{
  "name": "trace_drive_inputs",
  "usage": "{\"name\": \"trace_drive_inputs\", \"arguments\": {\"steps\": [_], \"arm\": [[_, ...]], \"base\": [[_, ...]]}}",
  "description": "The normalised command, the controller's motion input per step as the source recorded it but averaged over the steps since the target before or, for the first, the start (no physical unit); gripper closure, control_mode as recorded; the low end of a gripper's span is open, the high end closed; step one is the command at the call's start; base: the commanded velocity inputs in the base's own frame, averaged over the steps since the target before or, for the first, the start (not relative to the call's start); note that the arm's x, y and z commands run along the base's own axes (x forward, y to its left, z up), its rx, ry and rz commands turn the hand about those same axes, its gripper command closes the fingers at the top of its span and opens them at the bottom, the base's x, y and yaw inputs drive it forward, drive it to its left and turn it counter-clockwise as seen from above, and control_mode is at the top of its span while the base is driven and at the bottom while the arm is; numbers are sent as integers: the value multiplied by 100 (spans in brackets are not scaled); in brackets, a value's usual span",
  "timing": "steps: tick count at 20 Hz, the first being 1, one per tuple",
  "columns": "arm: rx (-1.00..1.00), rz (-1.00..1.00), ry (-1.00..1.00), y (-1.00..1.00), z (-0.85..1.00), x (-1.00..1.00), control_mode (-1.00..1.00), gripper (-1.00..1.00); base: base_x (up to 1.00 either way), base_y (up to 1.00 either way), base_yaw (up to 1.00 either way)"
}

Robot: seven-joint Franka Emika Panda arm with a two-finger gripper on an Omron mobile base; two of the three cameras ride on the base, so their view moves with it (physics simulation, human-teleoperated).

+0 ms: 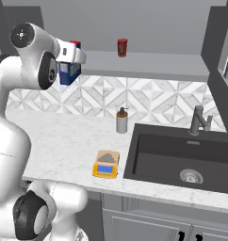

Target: Pick the boxed food and place it on the digital scale for weighing, and close the cabinet.

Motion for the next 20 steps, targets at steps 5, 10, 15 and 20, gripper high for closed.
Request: {"name": "trace_drive_inputs", "arguments": {"steps": [5, 10, 15, 20], "arm": [[0, 54, 0, -49, 0, -51, -100, 100], [1, 41, 0, -54, -10, -24, -100, 100], [0, 41, 3, -52, -17, -20, -100, 100], [0, 35, 9, -47, -24, -21, -100, 100]], "base": [[0, 0, 0], [0, 0, 0], [0, 0, 0], [0, 0, 0]]}}
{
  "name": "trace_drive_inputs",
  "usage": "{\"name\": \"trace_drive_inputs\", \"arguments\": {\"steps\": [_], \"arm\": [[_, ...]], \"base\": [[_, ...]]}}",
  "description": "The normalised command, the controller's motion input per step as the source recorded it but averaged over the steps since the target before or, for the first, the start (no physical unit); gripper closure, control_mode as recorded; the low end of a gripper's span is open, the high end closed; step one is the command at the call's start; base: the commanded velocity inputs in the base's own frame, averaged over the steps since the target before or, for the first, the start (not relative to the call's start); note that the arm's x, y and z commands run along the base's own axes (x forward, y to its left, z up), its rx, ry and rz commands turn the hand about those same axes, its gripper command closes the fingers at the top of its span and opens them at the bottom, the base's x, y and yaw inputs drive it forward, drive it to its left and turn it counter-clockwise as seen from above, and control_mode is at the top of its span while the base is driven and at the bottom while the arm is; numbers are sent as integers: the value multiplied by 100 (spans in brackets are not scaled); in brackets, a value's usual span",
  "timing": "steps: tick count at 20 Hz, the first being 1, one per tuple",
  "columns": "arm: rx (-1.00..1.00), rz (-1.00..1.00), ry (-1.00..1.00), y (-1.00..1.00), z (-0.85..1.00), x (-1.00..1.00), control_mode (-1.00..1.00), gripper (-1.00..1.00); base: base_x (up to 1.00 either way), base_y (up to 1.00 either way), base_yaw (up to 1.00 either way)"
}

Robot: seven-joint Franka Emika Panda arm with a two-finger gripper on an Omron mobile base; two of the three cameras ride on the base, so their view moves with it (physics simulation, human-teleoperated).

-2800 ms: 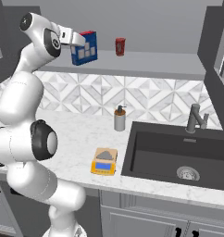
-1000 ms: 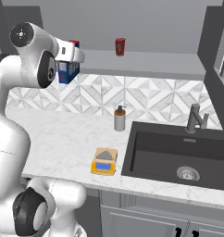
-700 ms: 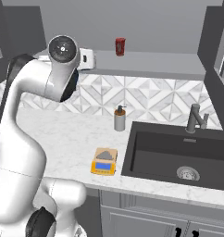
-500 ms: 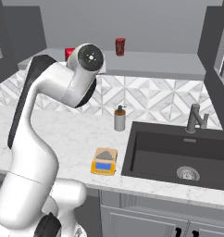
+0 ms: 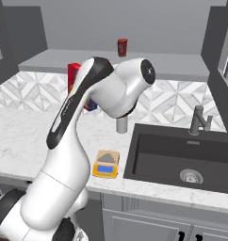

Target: Pick the boxed food and place it on the digital scale for weighing, and close the cabinet.

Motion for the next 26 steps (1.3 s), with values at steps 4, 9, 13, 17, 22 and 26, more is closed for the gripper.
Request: {"name": "trace_drive_inputs", "arguments": {"steps": [4, 9, 13, 17, 22, 26], "arm": [[0, 20, 6, -51, -63, 0, -100, 100], [0, 12, 0, -48, -66, 0, -100, 100], [0, 1, -1, 1, -77, 0, -100, 100], [0, 0, -5, 1, -75, 0, -100, 100], [-2, 0, -4, 2, -75, 0, -100, 100], [-10, 0, -2, 28, -61, 6, -100, 100]], "base": [[0, 0, 0], [0, 0, 0], [0, 0, 0], [0, 0, 0], [0, 0, 0], [0, 0, 0]]}}
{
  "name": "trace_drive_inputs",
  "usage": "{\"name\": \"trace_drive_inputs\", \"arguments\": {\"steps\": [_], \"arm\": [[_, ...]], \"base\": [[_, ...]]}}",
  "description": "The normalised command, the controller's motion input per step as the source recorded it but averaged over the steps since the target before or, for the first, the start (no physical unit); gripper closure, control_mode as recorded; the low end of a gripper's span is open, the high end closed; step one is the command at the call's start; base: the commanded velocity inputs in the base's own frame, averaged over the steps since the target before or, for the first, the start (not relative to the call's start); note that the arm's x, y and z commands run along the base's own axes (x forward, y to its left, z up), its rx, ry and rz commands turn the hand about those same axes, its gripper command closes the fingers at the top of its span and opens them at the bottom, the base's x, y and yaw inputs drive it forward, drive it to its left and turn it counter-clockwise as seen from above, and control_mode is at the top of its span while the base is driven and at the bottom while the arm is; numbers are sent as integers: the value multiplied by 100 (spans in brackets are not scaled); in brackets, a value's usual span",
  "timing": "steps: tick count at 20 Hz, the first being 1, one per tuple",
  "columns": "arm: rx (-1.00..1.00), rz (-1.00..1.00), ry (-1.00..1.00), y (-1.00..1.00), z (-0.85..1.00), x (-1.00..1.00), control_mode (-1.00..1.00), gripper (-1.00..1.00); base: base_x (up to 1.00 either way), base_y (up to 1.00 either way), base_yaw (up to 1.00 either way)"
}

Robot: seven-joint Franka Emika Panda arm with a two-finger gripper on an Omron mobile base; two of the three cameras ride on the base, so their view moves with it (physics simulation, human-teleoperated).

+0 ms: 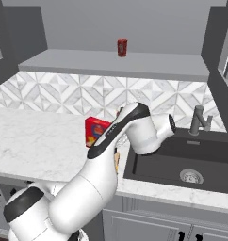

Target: Pick the boxed food and place it on the digital scale for weighing, and close the cabinet.

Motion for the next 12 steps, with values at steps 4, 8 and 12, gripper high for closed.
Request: {"name": "trace_drive_inputs", "arguments": {"steps": [4, 8, 12], "arm": [[-3, 0, 1, 16, -54, 21, -100, 100], [0, 0, -4, 1, -40, 23, -100, 100], [0, 0, -4, 0, -41, 27, -100, 100]], "base": [[0, 0, 0], [0, 0, 0], [0, 0, 0]]}}
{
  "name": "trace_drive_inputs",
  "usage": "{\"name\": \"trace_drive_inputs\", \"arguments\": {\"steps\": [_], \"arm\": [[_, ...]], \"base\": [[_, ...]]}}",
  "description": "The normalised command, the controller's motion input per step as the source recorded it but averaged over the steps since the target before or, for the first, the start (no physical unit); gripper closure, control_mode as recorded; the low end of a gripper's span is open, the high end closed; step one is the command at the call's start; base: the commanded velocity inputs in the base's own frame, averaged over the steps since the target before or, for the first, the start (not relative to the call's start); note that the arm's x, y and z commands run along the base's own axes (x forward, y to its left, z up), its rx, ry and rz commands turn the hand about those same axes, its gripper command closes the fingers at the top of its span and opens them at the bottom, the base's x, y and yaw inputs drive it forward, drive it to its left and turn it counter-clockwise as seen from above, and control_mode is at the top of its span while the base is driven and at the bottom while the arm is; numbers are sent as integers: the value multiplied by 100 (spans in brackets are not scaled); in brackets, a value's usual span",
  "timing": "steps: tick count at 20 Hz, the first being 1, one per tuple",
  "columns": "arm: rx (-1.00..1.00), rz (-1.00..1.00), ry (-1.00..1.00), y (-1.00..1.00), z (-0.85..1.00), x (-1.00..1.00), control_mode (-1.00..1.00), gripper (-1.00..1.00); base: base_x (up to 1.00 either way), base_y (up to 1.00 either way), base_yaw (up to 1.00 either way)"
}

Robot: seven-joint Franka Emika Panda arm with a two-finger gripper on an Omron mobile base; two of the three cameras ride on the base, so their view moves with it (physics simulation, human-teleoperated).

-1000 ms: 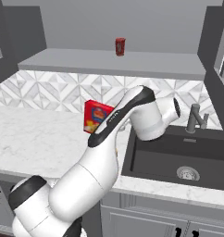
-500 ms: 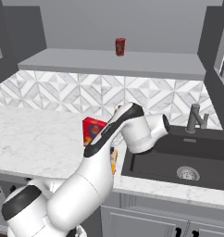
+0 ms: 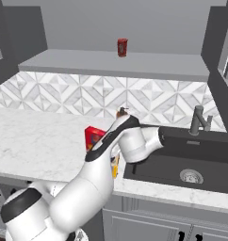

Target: Pick the boxed food and place it on the digital scale for weighing, and close the cabinet.

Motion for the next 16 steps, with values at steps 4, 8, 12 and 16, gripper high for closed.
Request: {"name": "trace_drive_inputs", "arguments": {"steps": [4, 8, 12, 16], "arm": [[0, 0, 0, 0, -42, 21, -100, 100], [0, 0, 0, 0, -36, 14, -100, 100], [0, 0, 0, 0, -30, 13, -100, 100], [0, 0, 0, 0, -22, 20, -100, 100]], "base": [[0, 0, 0], [0, 0, 0], [0, 0, 0], [0, 0, 0]]}}
